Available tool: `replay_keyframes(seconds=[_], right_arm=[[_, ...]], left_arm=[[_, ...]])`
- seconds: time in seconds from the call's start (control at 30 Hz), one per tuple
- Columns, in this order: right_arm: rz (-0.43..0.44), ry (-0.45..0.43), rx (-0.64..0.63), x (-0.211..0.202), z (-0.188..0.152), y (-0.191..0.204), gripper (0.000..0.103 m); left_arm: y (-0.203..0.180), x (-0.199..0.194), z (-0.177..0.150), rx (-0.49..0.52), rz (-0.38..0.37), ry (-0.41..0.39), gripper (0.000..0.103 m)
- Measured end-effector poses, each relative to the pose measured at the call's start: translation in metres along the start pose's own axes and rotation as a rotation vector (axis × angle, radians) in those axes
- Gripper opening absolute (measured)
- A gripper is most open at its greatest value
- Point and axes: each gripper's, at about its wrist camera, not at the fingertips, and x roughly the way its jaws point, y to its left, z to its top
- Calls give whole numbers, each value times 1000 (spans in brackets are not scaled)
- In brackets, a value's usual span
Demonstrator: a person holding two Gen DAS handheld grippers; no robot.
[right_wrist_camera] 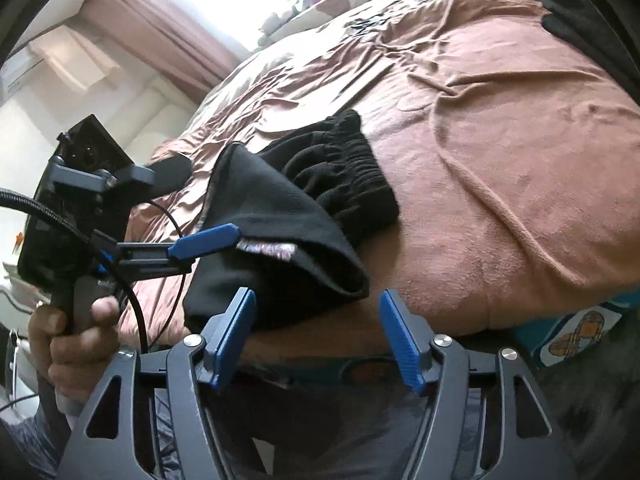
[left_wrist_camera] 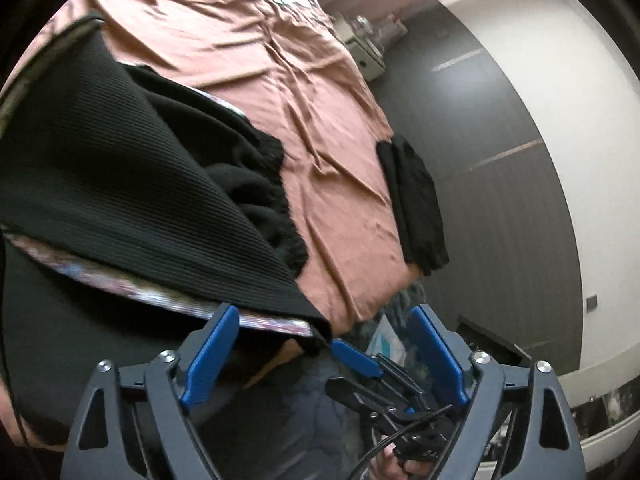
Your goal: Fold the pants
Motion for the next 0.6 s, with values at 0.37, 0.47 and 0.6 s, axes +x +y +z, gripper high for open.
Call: replay_keyframes(seconds=[0.37,0.47,0.6], right_arm=[[-74,27,-48,21,3,9,63],[-76,30,-53,26,5,11,63],[-90,35,-57,32,6,12,63]], left_arm=[[62,-39,7,-112,91,-74,92],[80,-41,10,-148,105,-84,95],[98,-38,14,-186,114,-94,95]])
